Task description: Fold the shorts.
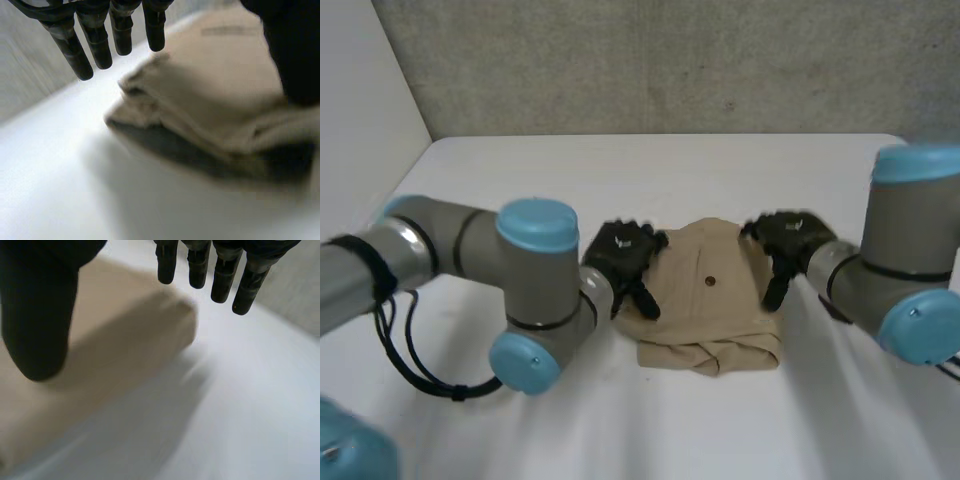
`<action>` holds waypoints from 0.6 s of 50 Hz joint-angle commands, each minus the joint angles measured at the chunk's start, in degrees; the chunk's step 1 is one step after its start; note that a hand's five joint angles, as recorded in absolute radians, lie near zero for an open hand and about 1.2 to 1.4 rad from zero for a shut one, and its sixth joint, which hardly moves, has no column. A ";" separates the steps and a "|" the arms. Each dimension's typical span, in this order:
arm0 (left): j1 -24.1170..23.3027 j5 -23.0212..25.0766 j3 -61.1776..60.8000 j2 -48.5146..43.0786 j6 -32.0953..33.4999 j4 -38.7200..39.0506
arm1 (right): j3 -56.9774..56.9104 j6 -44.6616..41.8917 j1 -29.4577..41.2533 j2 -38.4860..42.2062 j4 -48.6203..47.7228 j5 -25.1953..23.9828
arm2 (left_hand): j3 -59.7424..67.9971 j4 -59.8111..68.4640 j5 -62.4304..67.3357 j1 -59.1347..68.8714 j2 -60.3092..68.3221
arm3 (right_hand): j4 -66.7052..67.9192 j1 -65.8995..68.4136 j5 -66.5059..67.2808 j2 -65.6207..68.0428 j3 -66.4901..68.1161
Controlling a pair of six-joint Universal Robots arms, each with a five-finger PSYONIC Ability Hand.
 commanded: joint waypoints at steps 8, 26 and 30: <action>4.80 -4.02 -7.58 30.02 -2.72 -1.43 | -0.57 10.94 0.32 -22.83 -6.97 10.50 | -0.33 0.93 0.94 0.52 1.04 | -3.17 1.87 -3.09 -1.43 -0.34; 17.56 1.41 -9.08 44.47 -14.77 -20.07 | 0.58 7.61 -0.56 -27.69 -0.39 12.20 | -0.83 0.43 0.44 0.02 0.54 | -3.17 1.87 -3.09 -1.43 -0.34; 17.74 1.68 -9.87 45.26 -14.68 -20.07 | 1.28 7.34 -0.48 -27.78 -0.74 10.44 | -1.17 0.10 0.10 -0.32 0.20 | -3.17 1.87 -3.09 -1.43 -0.34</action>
